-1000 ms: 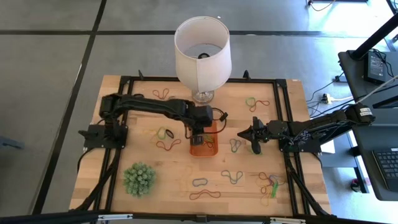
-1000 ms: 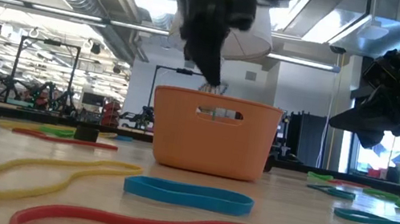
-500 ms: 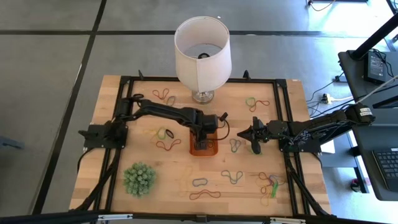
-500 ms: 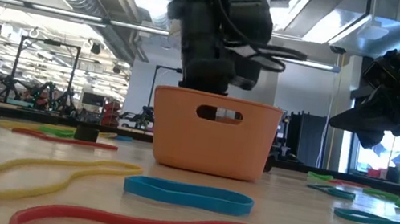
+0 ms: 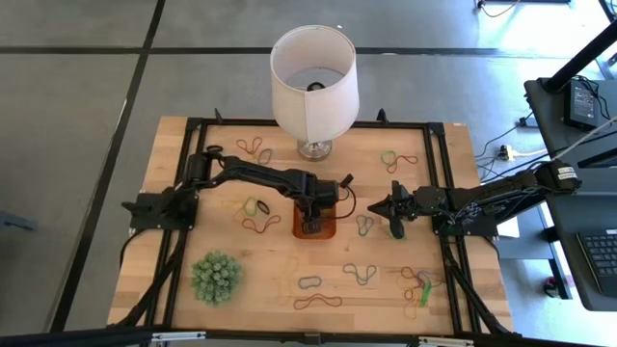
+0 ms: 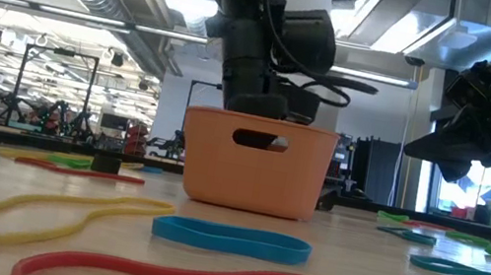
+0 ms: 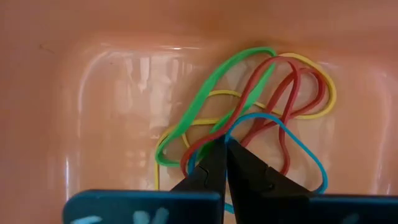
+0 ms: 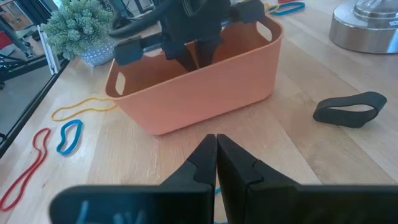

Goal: Pick and place rubber bands into bin
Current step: Put the blue rubber band into the orange bin

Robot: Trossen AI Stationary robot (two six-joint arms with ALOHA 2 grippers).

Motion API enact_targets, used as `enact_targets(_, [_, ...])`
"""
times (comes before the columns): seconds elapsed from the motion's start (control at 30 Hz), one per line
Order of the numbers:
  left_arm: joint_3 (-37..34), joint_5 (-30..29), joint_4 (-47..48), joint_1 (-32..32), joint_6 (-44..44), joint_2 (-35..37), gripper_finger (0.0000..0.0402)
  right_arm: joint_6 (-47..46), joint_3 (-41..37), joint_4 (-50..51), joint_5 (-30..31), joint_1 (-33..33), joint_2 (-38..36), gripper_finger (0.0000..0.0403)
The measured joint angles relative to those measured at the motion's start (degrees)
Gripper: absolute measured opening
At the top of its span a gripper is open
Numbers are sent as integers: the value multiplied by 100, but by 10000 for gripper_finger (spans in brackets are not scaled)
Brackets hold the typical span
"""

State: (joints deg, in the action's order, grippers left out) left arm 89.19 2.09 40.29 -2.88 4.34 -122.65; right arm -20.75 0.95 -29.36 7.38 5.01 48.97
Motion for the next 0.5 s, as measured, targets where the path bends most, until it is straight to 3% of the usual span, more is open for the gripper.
enact_targets(0.2, [0,0,17,55,544,0,17,0,0,0,0,0,0,16])
enact_targets(0.5, [-2,-15,16,191,518,2,91,0,0,0,0,-1,0,16])
